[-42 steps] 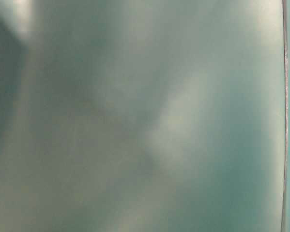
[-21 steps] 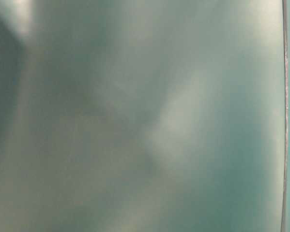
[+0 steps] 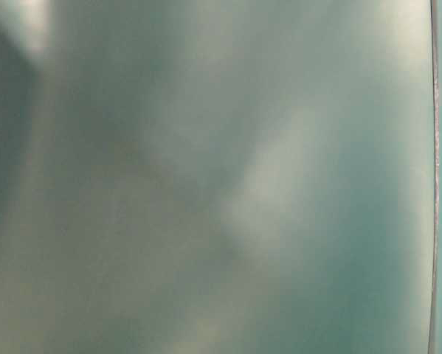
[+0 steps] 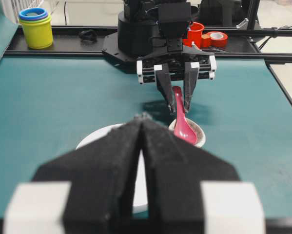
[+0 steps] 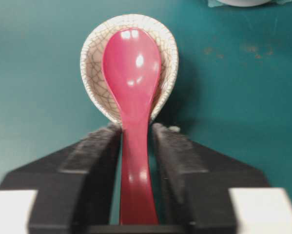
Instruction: Scoop the yellow hexagonal prism block from the bowl with a spoon using the right arm.
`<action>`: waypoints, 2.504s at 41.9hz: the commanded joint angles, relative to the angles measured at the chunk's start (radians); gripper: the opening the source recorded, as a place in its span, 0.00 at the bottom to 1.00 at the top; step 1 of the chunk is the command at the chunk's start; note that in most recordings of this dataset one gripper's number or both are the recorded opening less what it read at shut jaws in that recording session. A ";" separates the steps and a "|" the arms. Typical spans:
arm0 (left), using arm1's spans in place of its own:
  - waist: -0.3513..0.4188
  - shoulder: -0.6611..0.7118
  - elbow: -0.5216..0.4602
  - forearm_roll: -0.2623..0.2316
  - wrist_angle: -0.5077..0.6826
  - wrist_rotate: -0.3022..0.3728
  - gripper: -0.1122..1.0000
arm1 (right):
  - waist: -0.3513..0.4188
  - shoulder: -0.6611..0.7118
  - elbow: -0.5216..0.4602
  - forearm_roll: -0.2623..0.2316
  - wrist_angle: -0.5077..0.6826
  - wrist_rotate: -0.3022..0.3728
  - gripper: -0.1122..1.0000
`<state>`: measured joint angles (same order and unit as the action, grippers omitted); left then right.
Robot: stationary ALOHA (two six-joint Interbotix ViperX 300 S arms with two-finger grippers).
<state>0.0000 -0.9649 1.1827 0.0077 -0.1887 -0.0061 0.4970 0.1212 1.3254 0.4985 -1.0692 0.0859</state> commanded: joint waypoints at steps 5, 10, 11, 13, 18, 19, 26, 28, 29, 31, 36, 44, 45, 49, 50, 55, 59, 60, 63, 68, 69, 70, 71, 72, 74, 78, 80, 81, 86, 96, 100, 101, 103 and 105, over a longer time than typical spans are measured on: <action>0.000 0.008 -0.015 0.002 -0.005 -0.002 0.10 | 0.005 -0.011 -0.008 0.003 -0.003 0.000 0.30; 0.000 0.008 -0.015 0.002 -0.005 -0.002 0.10 | 0.005 -0.026 -0.015 0.000 -0.002 -0.003 0.30; 0.000 0.008 -0.015 0.002 -0.005 -0.002 0.10 | 0.005 -0.032 -0.017 0.000 0.002 -0.006 0.30; 0.000 0.008 -0.014 0.002 -0.005 -0.002 0.10 | 0.005 -0.049 -0.018 -0.002 0.014 -0.009 0.30; 0.000 0.008 -0.014 0.002 -0.005 -0.002 0.10 | 0.005 -0.106 -0.023 0.000 0.055 -0.025 0.30; 0.002 0.008 -0.014 0.002 -0.005 -0.002 0.10 | 0.005 -0.117 -0.023 -0.002 0.064 -0.029 0.30; 0.000 0.008 -0.014 0.002 -0.003 -0.002 0.10 | -0.002 -0.235 -0.034 0.000 0.186 -0.071 0.30; 0.000 0.008 -0.014 0.002 -0.003 -0.002 0.10 | -0.006 -0.262 -0.037 0.000 0.212 -0.083 0.30; 0.000 0.008 -0.015 0.002 -0.003 -0.002 0.10 | -0.012 -0.287 -0.041 0.000 0.233 -0.092 0.30; 0.000 0.008 -0.015 0.002 -0.003 -0.002 0.10 | -0.021 -0.316 -0.048 0.000 0.261 -0.104 0.30; 0.000 0.008 -0.014 0.002 -0.003 -0.002 0.10 | -0.066 -0.414 -0.077 0.000 0.397 -0.141 0.30; 0.000 0.006 -0.015 0.003 -0.002 0.000 0.10 | -0.183 -0.540 -0.163 0.000 0.681 -0.176 0.30; 0.002 0.008 -0.015 0.002 -0.002 0.002 0.10 | -0.198 -0.548 -0.173 0.000 0.712 -0.179 0.30; 0.000 0.006 -0.015 0.003 -0.002 0.011 0.10 | -0.273 -0.578 -0.238 -0.002 0.862 -0.186 0.30; 0.002 0.006 -0.014 0.005 -0.002 0.012 0.10 | -0.296 -0.583 -0.258 -0.003 0.905 -0.186 0.30; 0.000 0.006 -0.015 0.006 -0.002 0.012 0.10 | -0.385 -0.583 -0.344 -0.006 1.066 -0.186 0.30; 0.000 0.008 -0.015 0.006 0.002 0.012 0.10 | -0.445 -0.569 -0.407 -0.008 1.172 -0.186 0.30; 0.000 0.008 -0.015 0.006 0.003 0.012 0.10 | -0.459 -0.565 -0.420 -0.008 1.193 -0.186 0.30; 0.000 0.008 -0.014 0.008 0.006 0.012 0.10 | -0.508 -0.541 -0.479 -0.011 1.279 -0.184 0.30; 0.000 0.008 -0.014 0.006 0.014 0.012 0.10 | -0.577 -0.494 -0.561 -0.020 1.413 -0.178 0.30; 0.000 0.008 -0.015 0.008 0.014 0.012 0.10 | -0.586 -0.485 -0.575 -0.020 1.436 -0.178 0.30; 0.002 0.008 -0.015 0.008 0.014 0.012 0.10 | -0.597 -0.474 -0.591 -0.021 1.457 -0.178 0.30; 0.000 0.008 -0.015 0.008 0.014 0.012 0.10 | -0.611 -0.457 -0.614 -0.021 1.491 -0.176 0.30; 0.002 0.008 -0.015 0.008 0.014 0.012 0.10 | -0.620 -0.448 -0.629 -0.023 1.514 -0.178 0.30; 0.000 0.006 -0.015 0.008 0.014 0.012 0.10 | -0.640 -0.420 -0.667 -0.029 1.566 -0.176 0.30; 0.002 0.006 -0.015 0.006 0.014 0.012 0.10 | -0.667 -0.365 -0.739 -0.051 1.660 -0.173 0.30; 0.000 0.006 -0.015 0.006 0.014 0.012 0.10 | -0.680 -0.337 -0.775 -0.067 1.703 -0.169 0.30; 0.002 0.006 -0.015 0.008 0.014 0.012 0.10 | -0.684 -0.327 -0.788 -0.075 1.720 -0.164 0.30; 0.002 0.005 -0.015 0.006 0.014 0.012 0.10 | -0.693 -0.265 -0.864 -0.133 1.819 -0.121 0.30; 0.000 0.005 -0.015 0.006 0.014 0.012 0.10 | -0.692 -0.179 -0.980 -0.278 2.006 -0.005 0.30; 0.000 0.005 -0.015 0.008 0.014 0.012 0.10 | -0.689 -0.161 -1.005 -0.299 2.031 0.006 0.30; 0.000 0.005 -0.015 0.006 0.014 0.012 0.10 | -0.687 -0.158 -1.008 -0.301 2.031 0.006 0.30; 0.000 0.006 -0.015 0.008 0.014 0.012 0.10 | -0.683 -0.153 -1.012 -0.301 2.031 0.008 0.30; 0.000 0.006 -0.015 0.008 0.014 0.012 0.10 | -0.680 -0.152 -1.015 -0.301 2.031 0.008 0.30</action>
<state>0.0015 -0.9649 1.1827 0.0123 -0.1703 0.0046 -0.1917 -0.0169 0.3375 0.1994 0.9603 0.0920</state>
